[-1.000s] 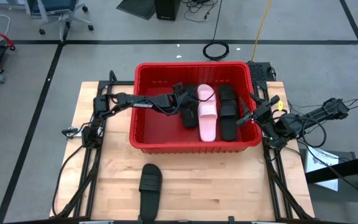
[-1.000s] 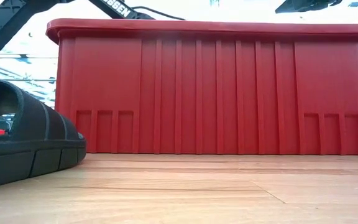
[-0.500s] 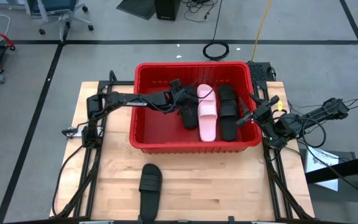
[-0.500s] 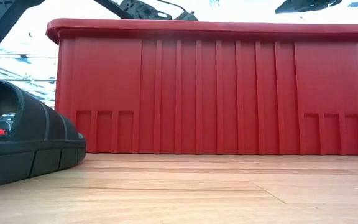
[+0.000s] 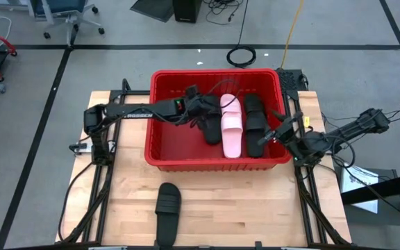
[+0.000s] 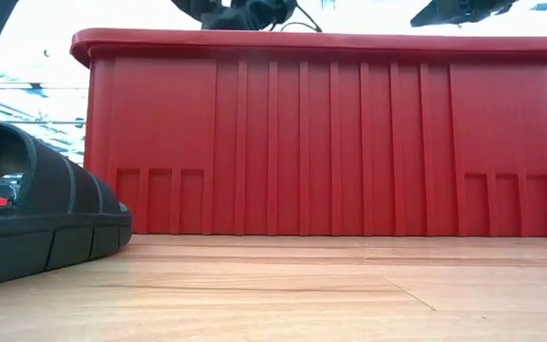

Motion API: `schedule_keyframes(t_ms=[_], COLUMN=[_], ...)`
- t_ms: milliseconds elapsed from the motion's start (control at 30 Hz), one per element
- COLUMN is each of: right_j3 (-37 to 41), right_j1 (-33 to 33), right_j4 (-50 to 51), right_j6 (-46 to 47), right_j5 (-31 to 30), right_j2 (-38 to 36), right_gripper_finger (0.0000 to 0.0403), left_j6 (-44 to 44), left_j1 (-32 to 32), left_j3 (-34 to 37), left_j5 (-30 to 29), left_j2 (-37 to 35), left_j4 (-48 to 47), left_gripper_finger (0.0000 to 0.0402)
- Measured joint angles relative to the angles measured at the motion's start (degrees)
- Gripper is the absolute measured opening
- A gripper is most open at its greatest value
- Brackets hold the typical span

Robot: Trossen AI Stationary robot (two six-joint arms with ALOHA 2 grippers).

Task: Pick and place slides into bin
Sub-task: Put the black slide into the red organizer bin

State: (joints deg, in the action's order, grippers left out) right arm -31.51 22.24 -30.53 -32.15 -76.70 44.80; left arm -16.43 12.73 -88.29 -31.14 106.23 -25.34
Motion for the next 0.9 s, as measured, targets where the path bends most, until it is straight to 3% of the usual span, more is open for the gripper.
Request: schedule_keyframes(t_ms=[333,467,700,900], right_j3=[0.0,0.0,0.0,0.0], right_j1=[0.0,0.0,2.26,5.75], right_j4=[-0.91,-1.1,-1.39,-4.15], right_j6=[6.32,9.55,14.36,17.66], right_j5=[15.11,23.98,34.58,41.18], right_j2=[1.63,1.6,1.61,1.63], right_gripper_finger=[0.016,0.016,0.016,0.016], left_j6=[3.0,5.22,11.63,17.74], left_j1=[-6.39,-10.35,-19.55,-29.09], left_j3=[0.0,0.01,0.0,0.02], left_j5=[-6.44,-9.9,-13.46,-19.19], left_j2=[-8.77,-12.6,-17.44,-17.53], left_j4=[-6.92,-9.12,-14.44,-17.55], left_gripper_finger=[0.0218,0.0218,0.0218,0.0218])
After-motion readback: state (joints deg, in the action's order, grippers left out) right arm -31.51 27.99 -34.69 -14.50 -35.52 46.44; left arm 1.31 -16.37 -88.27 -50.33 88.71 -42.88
